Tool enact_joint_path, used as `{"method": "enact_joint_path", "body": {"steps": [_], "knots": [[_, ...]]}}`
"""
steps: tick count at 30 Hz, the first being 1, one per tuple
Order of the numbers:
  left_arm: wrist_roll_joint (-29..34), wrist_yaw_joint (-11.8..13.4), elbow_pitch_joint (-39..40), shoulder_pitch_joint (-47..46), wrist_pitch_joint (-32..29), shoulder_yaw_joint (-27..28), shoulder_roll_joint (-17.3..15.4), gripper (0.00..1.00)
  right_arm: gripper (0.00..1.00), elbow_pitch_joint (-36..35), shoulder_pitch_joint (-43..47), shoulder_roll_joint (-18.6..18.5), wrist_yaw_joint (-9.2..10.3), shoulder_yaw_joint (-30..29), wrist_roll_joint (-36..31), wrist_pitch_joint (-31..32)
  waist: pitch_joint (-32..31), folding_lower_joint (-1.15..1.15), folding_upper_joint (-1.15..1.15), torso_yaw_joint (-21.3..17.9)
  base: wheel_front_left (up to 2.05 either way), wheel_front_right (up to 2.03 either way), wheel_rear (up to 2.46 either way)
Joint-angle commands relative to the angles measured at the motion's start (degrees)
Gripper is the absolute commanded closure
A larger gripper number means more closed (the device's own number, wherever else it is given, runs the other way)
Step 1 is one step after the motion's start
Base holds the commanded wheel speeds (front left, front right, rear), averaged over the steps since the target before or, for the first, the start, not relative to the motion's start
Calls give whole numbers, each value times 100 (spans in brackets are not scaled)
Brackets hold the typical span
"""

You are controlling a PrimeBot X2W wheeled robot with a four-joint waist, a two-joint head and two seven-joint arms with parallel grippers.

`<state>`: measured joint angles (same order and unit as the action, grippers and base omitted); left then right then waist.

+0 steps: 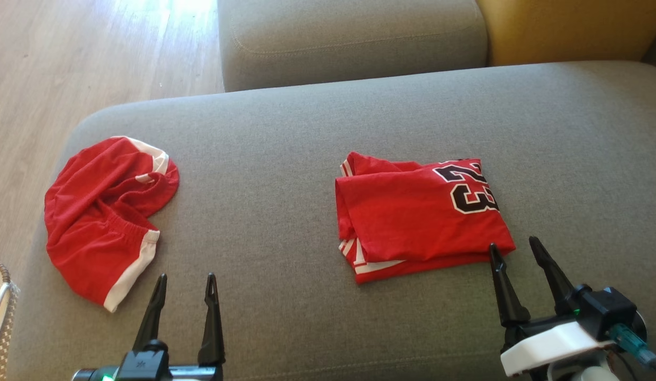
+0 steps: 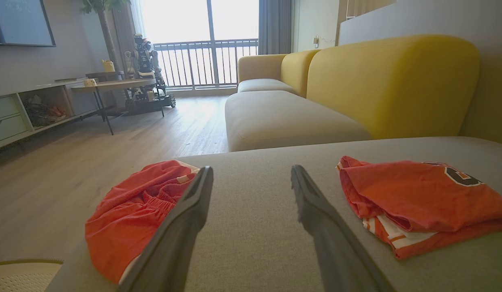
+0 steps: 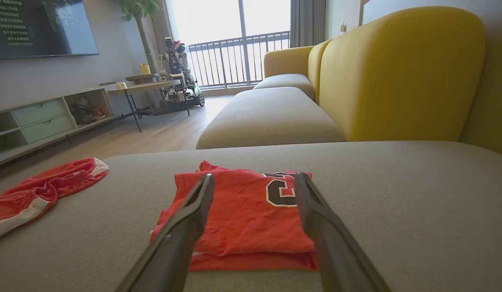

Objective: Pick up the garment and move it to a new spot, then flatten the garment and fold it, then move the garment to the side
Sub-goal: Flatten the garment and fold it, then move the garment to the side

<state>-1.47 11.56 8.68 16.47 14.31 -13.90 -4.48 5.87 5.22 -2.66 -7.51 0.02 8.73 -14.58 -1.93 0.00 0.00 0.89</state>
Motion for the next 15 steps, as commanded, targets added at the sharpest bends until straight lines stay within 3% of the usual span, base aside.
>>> {"method": "enact_joint_path", "body": {"steps": [1,9,15], "knots": [[63,14,170,-140,69,210,71,0,0,-179,-184,-21,2,98,-16,-41,13,0,0,1,0,0,0],[92,-16,143,-186,69,138,82,0,0,-117,-237,-21,2,-53,69,-41,139,0,0,141,0,0,0],[108,-32,136,-291,69,75,89,0,0,325,-630,-21,2,-145,168,-41,385,0,0,266,0,0,0]]}}
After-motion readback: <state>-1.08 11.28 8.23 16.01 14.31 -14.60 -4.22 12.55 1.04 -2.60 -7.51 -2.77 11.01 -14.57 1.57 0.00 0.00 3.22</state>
